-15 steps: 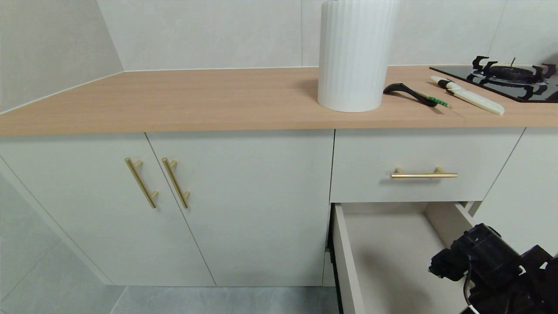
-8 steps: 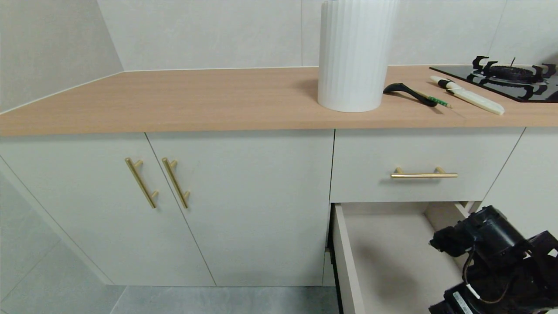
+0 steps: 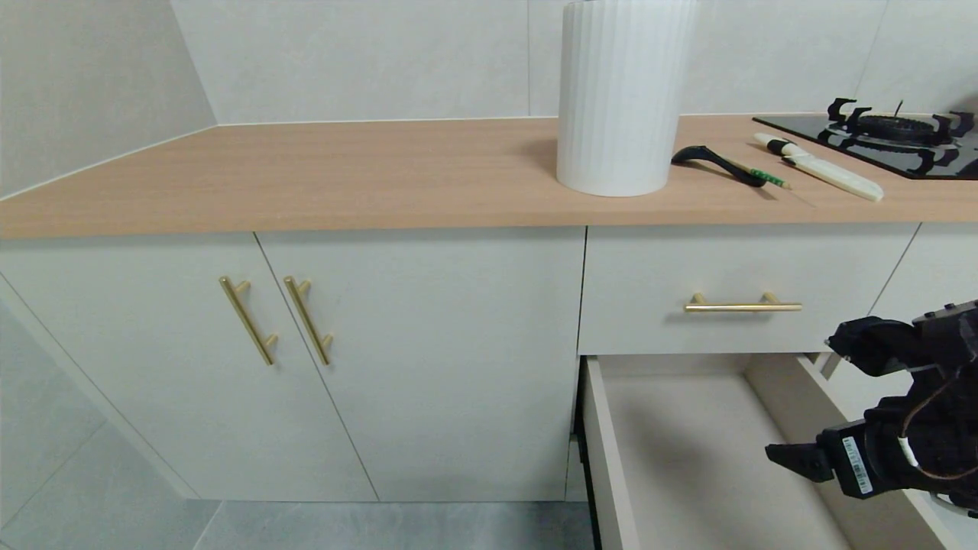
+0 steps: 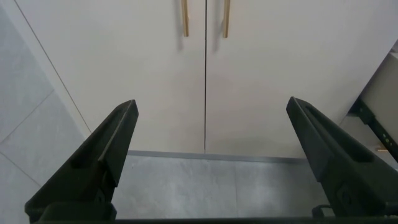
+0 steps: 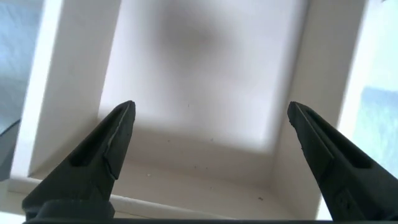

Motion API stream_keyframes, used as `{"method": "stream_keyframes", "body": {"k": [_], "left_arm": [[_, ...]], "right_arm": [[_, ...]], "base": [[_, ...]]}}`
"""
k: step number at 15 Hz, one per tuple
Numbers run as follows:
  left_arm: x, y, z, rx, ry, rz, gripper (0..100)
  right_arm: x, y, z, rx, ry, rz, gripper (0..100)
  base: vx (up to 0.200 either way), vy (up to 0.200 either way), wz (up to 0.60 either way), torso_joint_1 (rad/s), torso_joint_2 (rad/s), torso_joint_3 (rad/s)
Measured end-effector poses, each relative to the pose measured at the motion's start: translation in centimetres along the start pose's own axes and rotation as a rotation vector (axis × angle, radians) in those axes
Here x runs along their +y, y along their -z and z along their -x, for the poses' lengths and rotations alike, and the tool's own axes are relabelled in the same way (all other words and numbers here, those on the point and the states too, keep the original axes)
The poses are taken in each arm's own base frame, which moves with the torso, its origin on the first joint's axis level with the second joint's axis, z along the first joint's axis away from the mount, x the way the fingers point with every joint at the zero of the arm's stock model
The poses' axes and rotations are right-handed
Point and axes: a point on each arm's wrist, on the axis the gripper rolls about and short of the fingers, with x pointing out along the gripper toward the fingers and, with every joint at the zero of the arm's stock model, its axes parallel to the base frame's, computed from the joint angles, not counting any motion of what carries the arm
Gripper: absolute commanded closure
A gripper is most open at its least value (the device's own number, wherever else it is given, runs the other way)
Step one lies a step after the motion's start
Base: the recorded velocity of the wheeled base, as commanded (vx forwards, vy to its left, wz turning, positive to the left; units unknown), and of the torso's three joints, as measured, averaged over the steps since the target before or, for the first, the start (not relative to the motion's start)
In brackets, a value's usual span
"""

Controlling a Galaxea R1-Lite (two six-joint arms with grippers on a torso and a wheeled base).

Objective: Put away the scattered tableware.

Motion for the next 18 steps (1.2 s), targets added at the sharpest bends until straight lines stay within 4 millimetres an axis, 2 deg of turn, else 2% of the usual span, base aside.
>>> {"method": "stream_keyframes", "body": {"k": [5, 18], "left_arm": [[0.0, 0.01, 0.0, 0.001, 0.0, 0.0, 0], [0.0, 0.0, 0.0, 0.0, 0.0, 0.0, 0]], "right_arm": [[-0.17, -0.19, 0.95, -0.054, -0.003, -0.009, 0], [-0.14, -0.16, 0.74, -0.047, -0.001, -0.008, 0]], "base": [[0.0, 0.0, 0.0, 0.056, -0.19, -0.201], [0.0, 0.0, 0.0, 0.163, -0.49, -0.3]]}}
